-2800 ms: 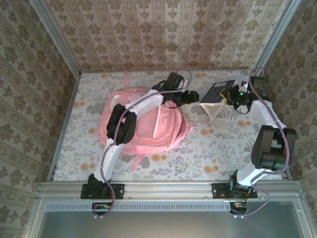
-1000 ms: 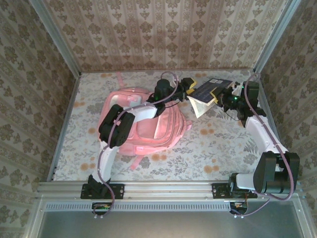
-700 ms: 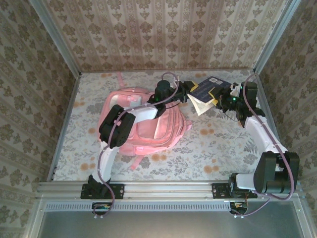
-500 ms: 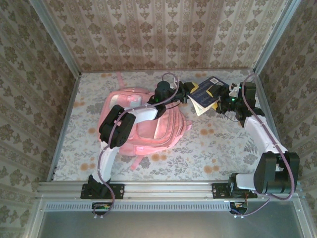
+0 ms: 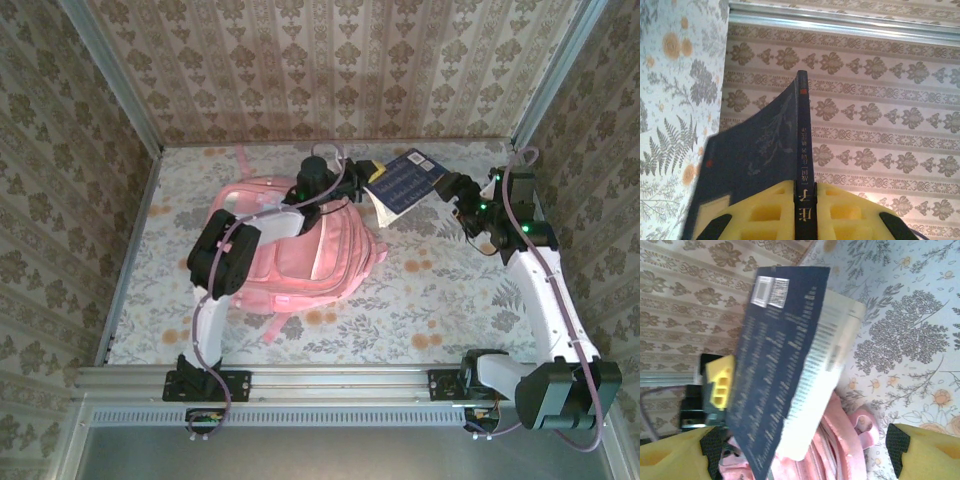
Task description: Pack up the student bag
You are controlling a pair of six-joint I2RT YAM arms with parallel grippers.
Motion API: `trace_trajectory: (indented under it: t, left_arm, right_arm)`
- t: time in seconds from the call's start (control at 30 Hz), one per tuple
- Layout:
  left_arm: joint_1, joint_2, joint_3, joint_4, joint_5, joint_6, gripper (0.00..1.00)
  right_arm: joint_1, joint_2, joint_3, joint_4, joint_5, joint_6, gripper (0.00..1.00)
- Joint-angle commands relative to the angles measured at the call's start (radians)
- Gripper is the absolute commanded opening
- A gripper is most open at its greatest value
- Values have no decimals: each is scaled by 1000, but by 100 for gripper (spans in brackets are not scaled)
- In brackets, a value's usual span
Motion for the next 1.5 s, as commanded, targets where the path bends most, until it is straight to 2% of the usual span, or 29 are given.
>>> trace_trajectory:
  t: [0.0, 0.03, 0.1, 0.23, 0.33, 0.43, 0.57, 0.63, 0.7, 0.83, 0.97, 1.13, 1.3, 1.47]
  left_arm:
    - [13, -109, -4, 19, 39, 83, 0]
    - [15, -120, -15, 20, 33, 85, 0]
    - [20, -137, -30, 21, 28, 88, 0]
    - [18, -168, -55, 26, 22, 86, 0]
    - [12, -190, -76, 27, 18, 86, 0]
    - [12, -212, -89, 13, 21, 102, 0]
    - [24, -253, -104, -42, 19, 159, 0]
    - [27, -301, -118, -113, 3, 241, 0]
    - [26, -358, -116, -243, -19, 351, 0]
    - [21, -437, -113, -362, -71, 475, 0]
    - [20, -451, -97, -355, -73, 465, 0]
    - [12, -458, -86, -347, -71, 439, 0]
    - [11, -467, -95, -332, -72, 411, 0]
    - [10, -476, -123, -275, -97, 351, 0]
  right_arm:
    - [-2, 8, -35, 7, -15, -26, 89]
    - [0, 11, -58, 51, -53, -1, 90]
    - [0, 7, -120, 174, -127, 76, 100]
    - [17, 5, -222, 436, -206, 233, 100]
    - [45, 31, -230, 537, -233, 277, 100]
    - [67, 31, -240, 588, -228, 293, 100]
    - [75, -59, -269, 494, -111, 255, 99]
    - [77, -114, -317, 534, -82, 265, 98]
    - [90, -132, -340, 615, -120, 286, 98]
    - [153, -135, -315, 579, -102, 259, 99]
    - [179, -118, -344, 625, -59, 307, 100]
    - [205, -6, -333, 812, -113, 410, 100]
    - [253, 49, -284, 874, -92, 409, 100]
    - [288, 144, -314, 1135, -72, 520, 95]
